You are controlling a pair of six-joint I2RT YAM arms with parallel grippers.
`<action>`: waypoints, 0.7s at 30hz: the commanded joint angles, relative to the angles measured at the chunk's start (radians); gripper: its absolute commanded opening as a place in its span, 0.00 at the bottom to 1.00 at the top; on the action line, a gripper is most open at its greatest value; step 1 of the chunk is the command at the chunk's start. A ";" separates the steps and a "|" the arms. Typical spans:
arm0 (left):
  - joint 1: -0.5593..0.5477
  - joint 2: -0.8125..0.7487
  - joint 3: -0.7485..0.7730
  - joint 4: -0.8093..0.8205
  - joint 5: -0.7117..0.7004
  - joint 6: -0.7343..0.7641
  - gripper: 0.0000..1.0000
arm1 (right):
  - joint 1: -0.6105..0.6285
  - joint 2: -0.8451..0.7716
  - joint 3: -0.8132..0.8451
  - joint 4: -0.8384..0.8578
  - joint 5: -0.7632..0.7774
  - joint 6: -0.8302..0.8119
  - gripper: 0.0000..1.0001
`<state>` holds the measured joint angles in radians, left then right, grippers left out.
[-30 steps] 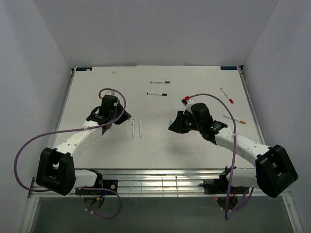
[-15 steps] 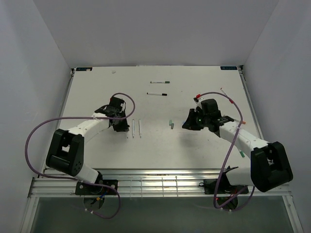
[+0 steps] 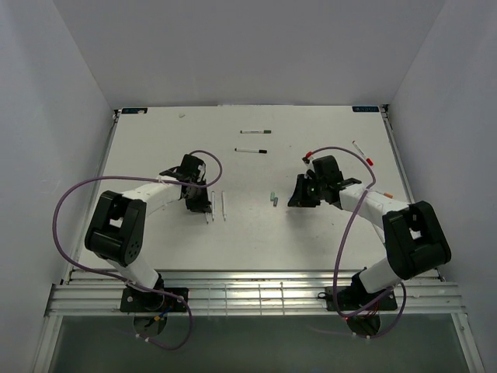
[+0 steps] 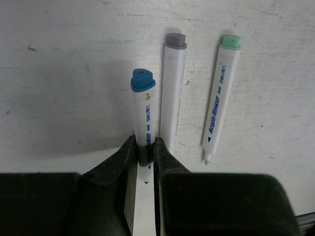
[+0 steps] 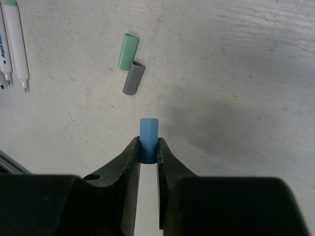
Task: Open the pen caps
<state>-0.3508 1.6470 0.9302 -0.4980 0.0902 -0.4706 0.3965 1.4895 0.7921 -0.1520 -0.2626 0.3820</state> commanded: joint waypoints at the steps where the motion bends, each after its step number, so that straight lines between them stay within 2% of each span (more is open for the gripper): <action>1: -0.001 -0.003 0.021 0.022 0.023 0.007 0.13 | -0.002 0.043 0.053 0.061 -0.003 0.011 0.11; 8: -0.001 -0.007 0.006 0.035 0.037 -0.002 0.22 | -0.002 0.149 0.075 0.133 -0.070 0.054 0.19; 18: -0.001 -0.038 -0.002 0.029 0.023 -0.008 0.33 | -0.004 0.183 0.070 0.177 -0.082 0.066 0.38; 21: -0.001 -0.050 -0.004 0.024 0.019 -0.011 0.36 | -0.001 0.192 0.070 0.183 -0.089 0.069 0.40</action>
<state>-0.3508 1.6463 0.9287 -0.4854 0.1127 -0.4770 0.3965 1.6657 0.8307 -0.0128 -0.3283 0.4442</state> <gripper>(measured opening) 0.352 0.391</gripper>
